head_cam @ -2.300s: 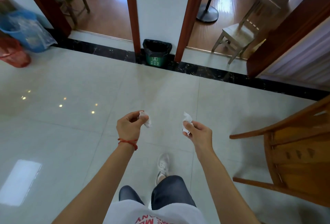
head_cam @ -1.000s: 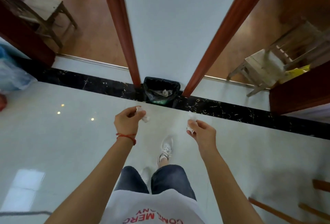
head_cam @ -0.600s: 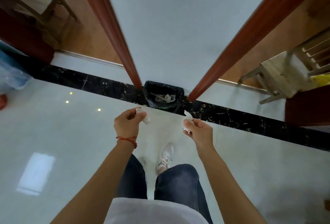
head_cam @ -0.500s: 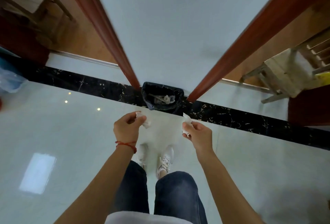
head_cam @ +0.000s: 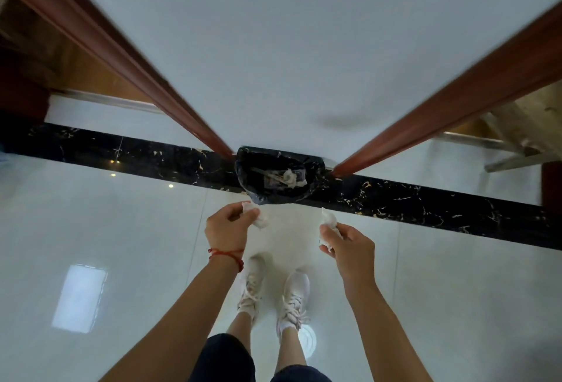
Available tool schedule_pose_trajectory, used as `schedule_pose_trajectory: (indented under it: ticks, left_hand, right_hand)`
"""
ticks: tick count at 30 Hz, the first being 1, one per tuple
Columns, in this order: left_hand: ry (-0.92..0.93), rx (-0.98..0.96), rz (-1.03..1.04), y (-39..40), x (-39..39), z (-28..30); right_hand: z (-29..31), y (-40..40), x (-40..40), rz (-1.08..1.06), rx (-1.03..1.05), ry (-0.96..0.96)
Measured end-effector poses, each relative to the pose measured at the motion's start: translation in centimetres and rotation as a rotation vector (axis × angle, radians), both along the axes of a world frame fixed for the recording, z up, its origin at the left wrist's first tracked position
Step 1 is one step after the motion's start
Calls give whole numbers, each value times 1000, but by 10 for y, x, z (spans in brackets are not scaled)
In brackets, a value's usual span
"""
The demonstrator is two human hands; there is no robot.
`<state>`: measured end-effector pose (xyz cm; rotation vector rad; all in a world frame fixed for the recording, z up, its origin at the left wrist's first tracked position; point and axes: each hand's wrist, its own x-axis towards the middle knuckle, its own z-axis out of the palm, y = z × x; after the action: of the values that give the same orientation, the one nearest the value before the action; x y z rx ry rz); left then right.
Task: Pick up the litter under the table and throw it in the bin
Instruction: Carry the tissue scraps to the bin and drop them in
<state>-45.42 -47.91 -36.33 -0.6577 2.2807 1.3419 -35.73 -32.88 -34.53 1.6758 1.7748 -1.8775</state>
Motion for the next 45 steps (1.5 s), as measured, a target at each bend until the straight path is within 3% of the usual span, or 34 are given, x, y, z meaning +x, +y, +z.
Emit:
schedule_pose_trajectory:
  ticks: [9,16,28,36,45]
  left_hand:
    - [-124,79,213,29,-45,-56]
    - [-205,225,251,46,-68,-69]
    - [265,-287,-723,-3,-32,-63]
    - [405,-416,-835,-32,-18,-58]
    - [410,-439,-850,-48,-17,-42]
  right_hand:
    - [-39,9,-16,-3,26,14]
    - [-53,9,-17,0,26,17]
    - [-84,0,-55,45,25,-60]
    - [-108,-8,-110,-45,-110,-29]
    - [-76,-12,-86,246,195,-52]
